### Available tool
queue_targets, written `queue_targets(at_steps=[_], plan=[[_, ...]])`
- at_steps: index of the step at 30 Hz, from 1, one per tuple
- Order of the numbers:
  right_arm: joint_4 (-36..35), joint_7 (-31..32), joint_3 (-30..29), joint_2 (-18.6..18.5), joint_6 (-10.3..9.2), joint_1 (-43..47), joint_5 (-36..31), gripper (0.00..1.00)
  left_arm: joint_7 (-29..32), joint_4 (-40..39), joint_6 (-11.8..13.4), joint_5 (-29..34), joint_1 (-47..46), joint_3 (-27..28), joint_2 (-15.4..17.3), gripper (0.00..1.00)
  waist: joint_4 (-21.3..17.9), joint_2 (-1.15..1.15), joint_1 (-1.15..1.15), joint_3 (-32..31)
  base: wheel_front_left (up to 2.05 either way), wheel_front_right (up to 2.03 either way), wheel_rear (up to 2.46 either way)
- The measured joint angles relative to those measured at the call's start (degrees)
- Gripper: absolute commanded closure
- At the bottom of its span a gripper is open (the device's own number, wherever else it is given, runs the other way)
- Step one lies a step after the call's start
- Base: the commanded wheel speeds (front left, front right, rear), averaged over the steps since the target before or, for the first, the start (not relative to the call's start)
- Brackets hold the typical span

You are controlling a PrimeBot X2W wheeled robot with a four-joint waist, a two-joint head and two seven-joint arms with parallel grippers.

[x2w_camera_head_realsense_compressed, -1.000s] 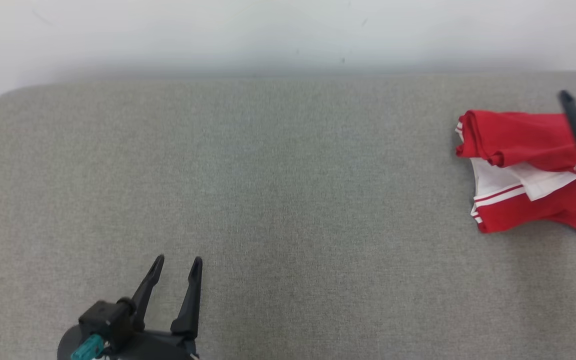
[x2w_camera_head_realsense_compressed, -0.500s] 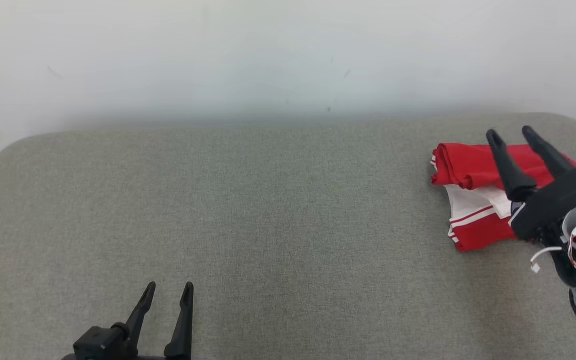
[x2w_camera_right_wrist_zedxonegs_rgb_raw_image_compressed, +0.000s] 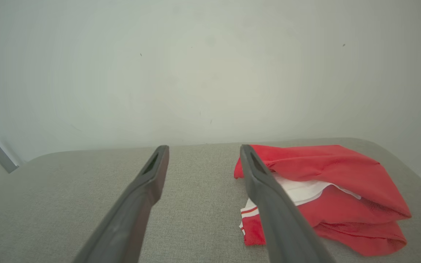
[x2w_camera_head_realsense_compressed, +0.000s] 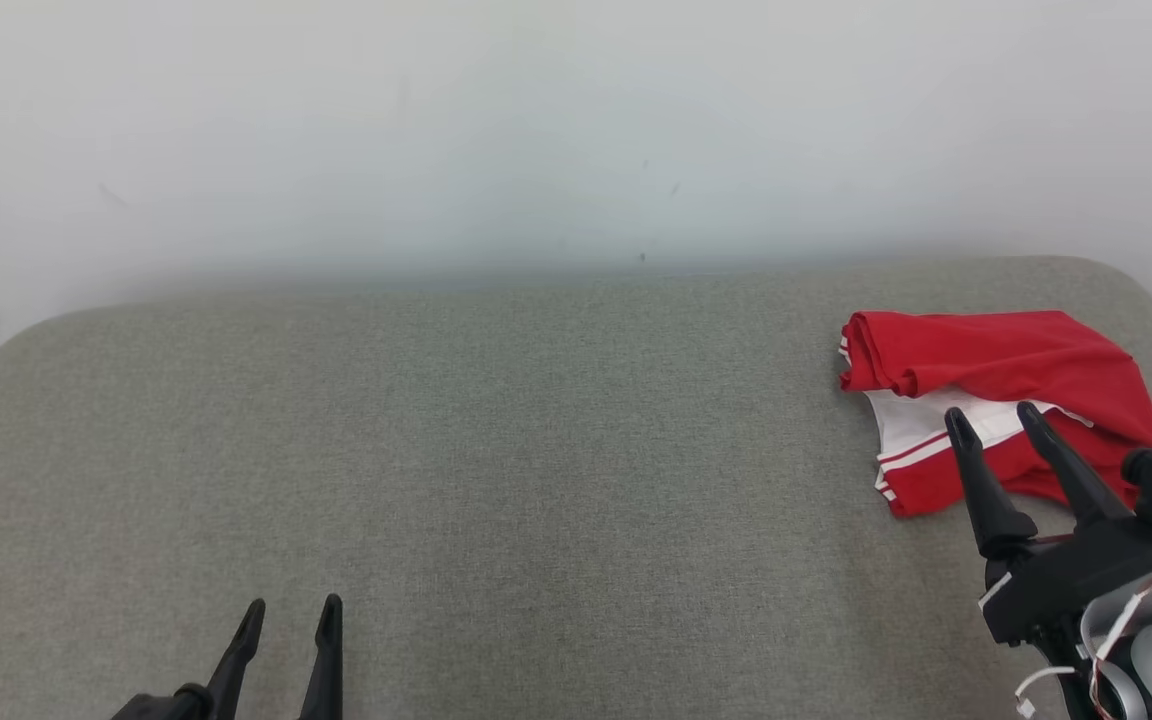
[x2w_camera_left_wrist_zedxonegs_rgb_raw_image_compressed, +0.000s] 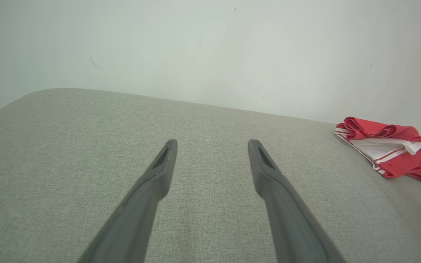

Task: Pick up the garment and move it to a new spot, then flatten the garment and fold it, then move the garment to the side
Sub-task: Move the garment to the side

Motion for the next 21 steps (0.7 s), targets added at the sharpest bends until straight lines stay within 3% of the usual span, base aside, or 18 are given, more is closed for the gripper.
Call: queue_targets(at_steps=[21], plan=[[-4.7,-7.6,-2.0,4.5,-1.08,12.1,-8.4,0.00,0.0,-1.4,0.4,0.0,0.9,3.6,-0.6,0.00,-1.5,0.00,0.01,0.1,0.00,0.00,0.00]])
